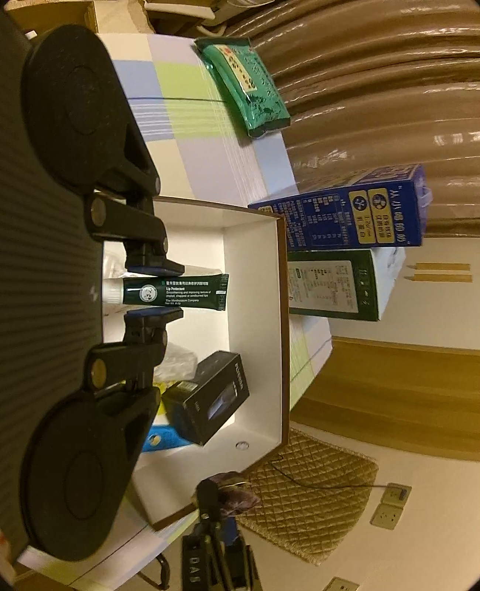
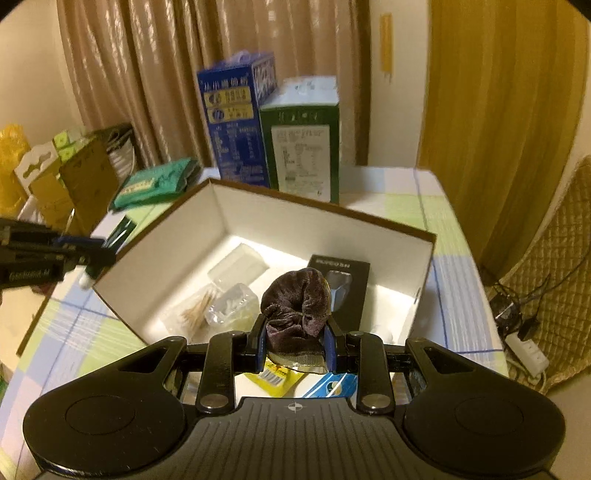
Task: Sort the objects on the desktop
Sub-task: 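Carry the scrunchie and green toothpaste tube toward the cardboard box with both tools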
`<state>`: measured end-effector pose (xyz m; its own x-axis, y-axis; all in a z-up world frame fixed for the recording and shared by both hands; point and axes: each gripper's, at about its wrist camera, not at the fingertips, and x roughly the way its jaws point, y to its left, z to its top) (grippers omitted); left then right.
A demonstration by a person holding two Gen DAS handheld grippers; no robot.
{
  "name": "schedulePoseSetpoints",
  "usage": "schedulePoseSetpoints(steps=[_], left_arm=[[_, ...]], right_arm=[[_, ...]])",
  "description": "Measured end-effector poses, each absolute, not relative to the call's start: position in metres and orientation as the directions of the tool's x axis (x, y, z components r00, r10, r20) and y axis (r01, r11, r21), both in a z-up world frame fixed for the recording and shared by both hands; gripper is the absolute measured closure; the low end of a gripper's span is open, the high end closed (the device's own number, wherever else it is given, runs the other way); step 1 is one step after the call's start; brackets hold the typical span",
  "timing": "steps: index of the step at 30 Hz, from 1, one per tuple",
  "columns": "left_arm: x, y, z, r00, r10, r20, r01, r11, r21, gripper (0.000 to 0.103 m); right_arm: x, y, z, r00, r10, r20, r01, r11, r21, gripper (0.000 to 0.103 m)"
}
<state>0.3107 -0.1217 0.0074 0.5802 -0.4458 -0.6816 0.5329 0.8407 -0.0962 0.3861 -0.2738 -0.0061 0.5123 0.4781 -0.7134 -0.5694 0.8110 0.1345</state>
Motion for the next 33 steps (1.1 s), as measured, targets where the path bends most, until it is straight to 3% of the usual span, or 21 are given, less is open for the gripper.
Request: schedulePoseSetpoints(steps=[14,33], left_arm=[[0.375,-0.148,-0.059,0.445,-0.341,-0.828,0.526,0.848,-0.067,0.09],[0.385,-0.166,-0.093,0.33,-0.239,-0.913,0.568,0.823,-0.009,0.089]], right_arm=[[0.42,-0.248,-0.049,0.372,0.406,-0.834,-0.646,0.759,0.081,0.076],[0.439,-0.244,-0.07,0.287,0.354,-0.89,-0.654,0.752,0.088,0.076]])
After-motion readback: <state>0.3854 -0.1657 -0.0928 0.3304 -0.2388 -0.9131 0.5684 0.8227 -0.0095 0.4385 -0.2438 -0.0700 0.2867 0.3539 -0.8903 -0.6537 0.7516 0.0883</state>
